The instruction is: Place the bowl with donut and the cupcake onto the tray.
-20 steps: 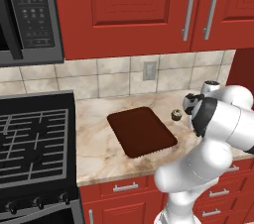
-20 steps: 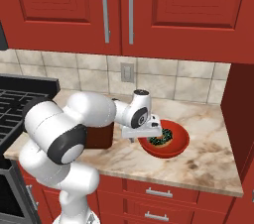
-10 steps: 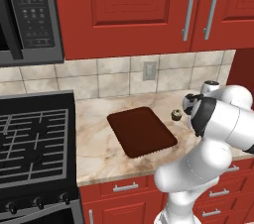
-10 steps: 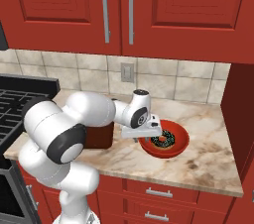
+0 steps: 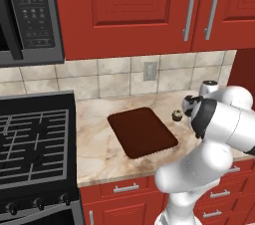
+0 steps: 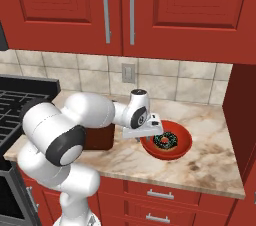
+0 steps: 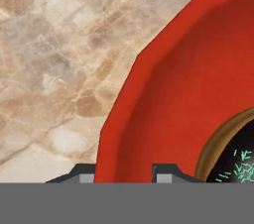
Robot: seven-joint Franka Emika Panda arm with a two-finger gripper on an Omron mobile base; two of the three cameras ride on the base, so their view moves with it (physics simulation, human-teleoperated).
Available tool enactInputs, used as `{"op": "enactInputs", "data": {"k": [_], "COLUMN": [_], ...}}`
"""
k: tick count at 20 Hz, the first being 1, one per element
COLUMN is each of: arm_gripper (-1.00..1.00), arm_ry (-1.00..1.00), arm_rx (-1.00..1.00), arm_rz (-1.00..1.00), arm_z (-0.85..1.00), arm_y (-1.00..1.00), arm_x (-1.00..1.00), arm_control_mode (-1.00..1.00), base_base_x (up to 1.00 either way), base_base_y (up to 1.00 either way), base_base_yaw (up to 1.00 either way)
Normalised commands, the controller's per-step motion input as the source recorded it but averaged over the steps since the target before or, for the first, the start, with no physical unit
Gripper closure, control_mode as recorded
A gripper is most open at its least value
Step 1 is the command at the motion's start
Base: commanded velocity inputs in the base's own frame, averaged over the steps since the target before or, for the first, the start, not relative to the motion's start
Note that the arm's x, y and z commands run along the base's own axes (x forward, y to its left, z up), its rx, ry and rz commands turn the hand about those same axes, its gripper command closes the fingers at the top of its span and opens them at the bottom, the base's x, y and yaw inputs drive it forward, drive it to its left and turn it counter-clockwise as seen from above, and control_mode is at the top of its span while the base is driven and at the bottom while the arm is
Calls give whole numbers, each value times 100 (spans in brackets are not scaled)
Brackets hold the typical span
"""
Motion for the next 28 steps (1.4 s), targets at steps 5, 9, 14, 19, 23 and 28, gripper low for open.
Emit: {"op": "enactInputs", "data": {"k": [5,9,14,19,23,28], "arm_gripper": [100,100,100,100,100,100], "arm_ry": [-11,-7,0,0,0,-2], "arm_rx": [-16,-17,-12,-5,-2,-5], "arm_rz": [4,5,9,5,2,6], "arm_z": [0,0,0,2,16,18], "arm_y": [3,7,0,0,0,6], "arm_x": [0,8,1,0,0,0], "arm_control_mode": [-100,-100,-100,-100,-100,-100], "base_base_x": [0,0,0,0,0,0], "base_base_y": [0,0,0,0,0,0], "base_base_yaw": [0,0,0,0,0,0]}}
